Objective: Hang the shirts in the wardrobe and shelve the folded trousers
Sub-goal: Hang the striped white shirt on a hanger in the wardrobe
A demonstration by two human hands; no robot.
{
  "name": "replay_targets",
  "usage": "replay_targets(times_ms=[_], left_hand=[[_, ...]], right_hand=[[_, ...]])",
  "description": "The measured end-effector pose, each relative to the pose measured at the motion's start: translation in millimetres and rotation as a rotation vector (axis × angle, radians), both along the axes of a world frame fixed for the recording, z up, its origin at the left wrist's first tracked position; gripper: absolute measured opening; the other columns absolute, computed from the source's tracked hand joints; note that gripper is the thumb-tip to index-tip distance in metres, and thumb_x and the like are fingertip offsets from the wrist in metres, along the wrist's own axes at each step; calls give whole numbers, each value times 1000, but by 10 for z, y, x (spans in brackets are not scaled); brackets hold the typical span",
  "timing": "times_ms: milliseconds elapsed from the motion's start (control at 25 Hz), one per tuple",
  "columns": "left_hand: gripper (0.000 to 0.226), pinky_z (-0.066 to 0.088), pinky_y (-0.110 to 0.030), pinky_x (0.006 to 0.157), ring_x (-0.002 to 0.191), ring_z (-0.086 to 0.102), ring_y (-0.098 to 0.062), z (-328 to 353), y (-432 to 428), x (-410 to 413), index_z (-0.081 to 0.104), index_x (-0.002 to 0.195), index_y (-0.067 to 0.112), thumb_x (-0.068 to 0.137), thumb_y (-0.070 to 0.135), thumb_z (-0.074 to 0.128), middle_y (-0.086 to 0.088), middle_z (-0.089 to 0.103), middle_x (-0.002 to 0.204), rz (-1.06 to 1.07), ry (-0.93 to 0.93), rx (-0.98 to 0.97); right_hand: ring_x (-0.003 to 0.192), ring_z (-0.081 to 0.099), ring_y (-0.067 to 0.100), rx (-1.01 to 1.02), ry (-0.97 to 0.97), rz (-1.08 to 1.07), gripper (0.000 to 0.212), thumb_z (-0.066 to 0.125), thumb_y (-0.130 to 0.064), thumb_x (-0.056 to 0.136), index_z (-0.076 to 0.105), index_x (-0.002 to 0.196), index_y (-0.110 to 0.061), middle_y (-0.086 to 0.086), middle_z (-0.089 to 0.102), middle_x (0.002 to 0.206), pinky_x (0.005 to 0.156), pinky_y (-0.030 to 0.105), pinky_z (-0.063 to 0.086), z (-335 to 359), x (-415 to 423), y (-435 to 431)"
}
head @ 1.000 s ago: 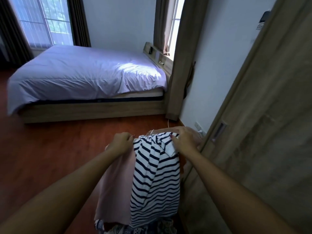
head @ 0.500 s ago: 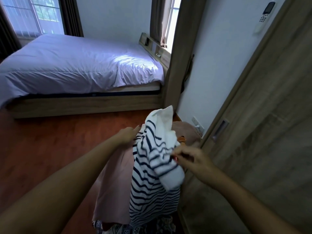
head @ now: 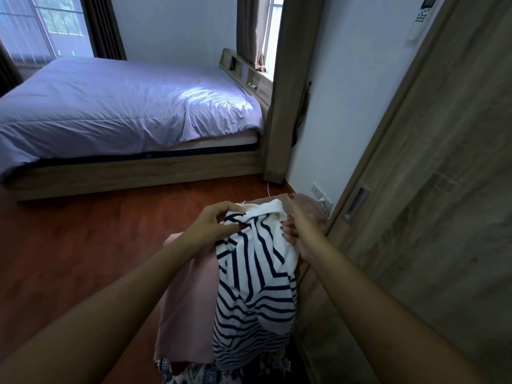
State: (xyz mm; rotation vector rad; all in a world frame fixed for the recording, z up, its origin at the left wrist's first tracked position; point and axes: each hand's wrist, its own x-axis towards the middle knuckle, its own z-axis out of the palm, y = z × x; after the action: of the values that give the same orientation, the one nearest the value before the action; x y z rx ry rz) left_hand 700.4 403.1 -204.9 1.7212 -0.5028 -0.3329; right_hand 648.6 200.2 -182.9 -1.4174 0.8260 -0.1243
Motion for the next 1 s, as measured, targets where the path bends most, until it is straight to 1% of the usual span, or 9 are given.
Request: replay_targets(times_ms=[120,200,280,360,480,560,680,800,1000], left_hand=[[27,54,-26,84,89,67,-10,86,137,-192,72,103,18,79,6,74,1,71,99,-239,-67,89],[23,49,-17,81,85,65,-4,111,212,-229,73,105,17,82,18,73,13,71,90,-391,-74,225],[21,50,-20,71,72,63,-4,131,230,-210,73,96,12,92,29,61,8,69,80,-362,-10,253],[41,47,-23,57,56,58,-7,104,188,-94,65,76,7,98,37,47,2,64,66,-52,79,246],[38,51,-29,55,63,66,-23,21,16,144,49,73,14,95,44,49,-7,66,73,346,-69,433],[30,44,-31,56,73,61,-24,2,-130,262,45,83,14,89,39,60,-5,61,81,335,-170,546],[33,38,-29,63,83,53,-22,-18,-323,399,44,94,13,80,25,72,-6,57,93,184,-131,666],[28,42,-31,65,81,53,-24,1,-434,461,46,91,16,75,6,67,-12,61,99,30,-218,750],[24,47,-27,64,73,54,-13,265,-480,431,62,79,24,71,4,72,2,64,89,-82,-367,954]], right_hand=[[53,54,12,21,152,110,29,59,-42,86,56,81,-13,4,60,67,42,18,44,11,72,-39],[81,63,25,-135,243,189,37,66,-36,81,59,107,-10,15,67,96,68,33,56,21,69,-32],[97,60,32,-165,192,151,42,62,-20,84,56,121,-2,24,61,116,88,42,53,62,0,-17],[87,59,29,-92,52,96,34,51,-4,83,58,115,3,29,60,115,75,37,52,57,-149,-73],[83,56,30,18,47,31,26,41,2,80,60,97,0,20,61,101,60,32,45,-29,-368,-231],[85,55,28,-30,95,74,15,48,-11,85,56,96,-9,12,57,94,66,33,47,0,-502,-258],[81,55,16,-376,36,214,21,56,-33,91,60,102,-16,0,59,87,63,26,43,27,-675,-334],[83,56,14,-672,-118,154,8,56,-25,91,59,93,-18,-5,59,86,64,24,44,55,-818,-419],[77,54,6,-709,-313,46,11,50,-6,88,56,96,-11,0,60,90,58,11,43,266,-1029,-612]])
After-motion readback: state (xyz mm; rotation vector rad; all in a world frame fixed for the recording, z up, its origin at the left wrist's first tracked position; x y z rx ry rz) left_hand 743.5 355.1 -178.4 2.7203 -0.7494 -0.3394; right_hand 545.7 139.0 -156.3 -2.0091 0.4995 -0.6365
